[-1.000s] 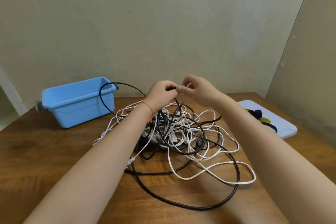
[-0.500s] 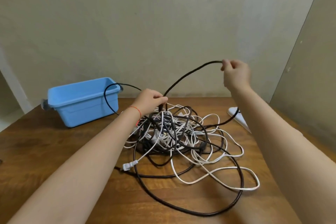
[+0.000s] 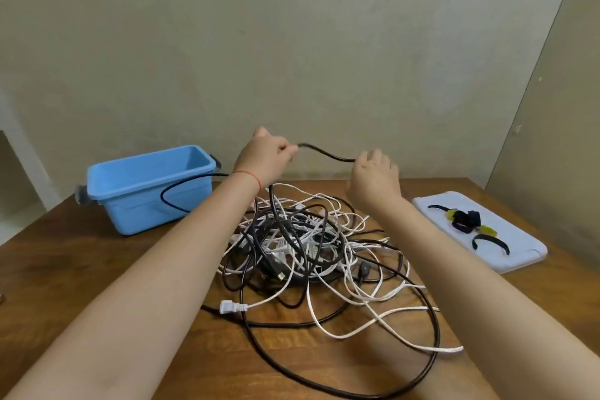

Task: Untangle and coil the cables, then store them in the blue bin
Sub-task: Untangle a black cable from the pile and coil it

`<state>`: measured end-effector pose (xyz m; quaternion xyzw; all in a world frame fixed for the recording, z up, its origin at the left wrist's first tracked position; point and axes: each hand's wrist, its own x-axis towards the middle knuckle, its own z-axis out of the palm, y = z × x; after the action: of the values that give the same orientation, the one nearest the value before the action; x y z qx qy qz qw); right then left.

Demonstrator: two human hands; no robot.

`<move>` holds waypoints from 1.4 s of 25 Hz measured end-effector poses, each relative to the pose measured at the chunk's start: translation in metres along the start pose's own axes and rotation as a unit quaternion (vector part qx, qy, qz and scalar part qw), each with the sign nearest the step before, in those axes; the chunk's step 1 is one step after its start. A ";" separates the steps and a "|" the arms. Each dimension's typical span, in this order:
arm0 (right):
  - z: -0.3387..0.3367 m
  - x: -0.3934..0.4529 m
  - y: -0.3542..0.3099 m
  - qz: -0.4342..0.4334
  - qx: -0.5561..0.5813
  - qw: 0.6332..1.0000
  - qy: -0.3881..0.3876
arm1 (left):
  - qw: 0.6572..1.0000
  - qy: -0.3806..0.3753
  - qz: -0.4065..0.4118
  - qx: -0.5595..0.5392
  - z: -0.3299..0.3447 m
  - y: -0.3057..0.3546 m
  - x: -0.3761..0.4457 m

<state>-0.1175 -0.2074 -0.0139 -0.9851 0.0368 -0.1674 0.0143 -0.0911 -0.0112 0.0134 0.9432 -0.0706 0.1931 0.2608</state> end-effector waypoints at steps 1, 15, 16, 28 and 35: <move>-0.001 -0.004 -0.008 -0.024 -0.018 0.998 0.060 | 0.999 -0.017 -0.009 -0.035 0.004 -0.006 -0.005; -0.046 -0.011 -0.049 -0.107 0.276 0.950 -0.104 | 0.948 -0.005 -0.154 -0.279 0.005 -0.033 -0.038; -0.050 -0.007 -0.049 -0.063 0.365 0.924 -0.098 | 0.955 0.009 -0.118 -0.273 0.002 -0.028 -0.041; -0.029 -0.020 -0.029 -0.032 0.519 0.824 -0.224 | 0.896 -0.094 -0.118 -0.418 0.009 -0.003 -0.041; 0.004 -0.022 -0.019 -0.129 0.244 0.957 -0.089 | 0.671 -0.050 -0.172 -0.720 -0.021 -0.006 -0.023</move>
<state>-0.1353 -0.1869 -0.0243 -0.9589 -0.1345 -0.0835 0.2356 -0.1174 0.0057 0.0183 0.4667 -0.0374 -0.0136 0.8835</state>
